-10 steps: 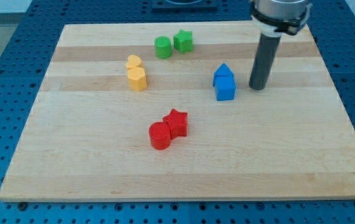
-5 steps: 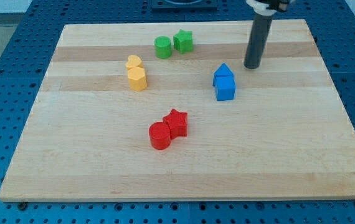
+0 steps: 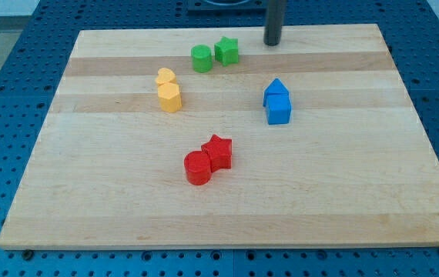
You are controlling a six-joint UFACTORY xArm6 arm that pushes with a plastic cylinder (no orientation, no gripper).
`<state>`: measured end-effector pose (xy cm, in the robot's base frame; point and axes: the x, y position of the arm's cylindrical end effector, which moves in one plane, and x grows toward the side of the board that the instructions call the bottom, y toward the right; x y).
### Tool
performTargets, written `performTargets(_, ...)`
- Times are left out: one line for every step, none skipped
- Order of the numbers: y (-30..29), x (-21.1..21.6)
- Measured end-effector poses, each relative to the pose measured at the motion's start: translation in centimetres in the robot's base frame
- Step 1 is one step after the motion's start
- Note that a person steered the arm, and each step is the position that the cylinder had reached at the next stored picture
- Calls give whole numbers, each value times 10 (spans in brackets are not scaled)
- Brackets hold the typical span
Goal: Move the green star to the top left of the triangle
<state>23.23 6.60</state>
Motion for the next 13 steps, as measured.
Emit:
performTargets(-38,0)
performTargets(-65,2)
performTargets(-70,17)
performTargets(-70,40)
performTargets(-70,50)
performTargets(-75,47)
performTargets(-91,43)
performTargets(-117,42)
performTargets(-139,43)
performTargets(-140,56)
performTargets(-139,68)
performTargets(-111,70)
performTargets(-81,75)
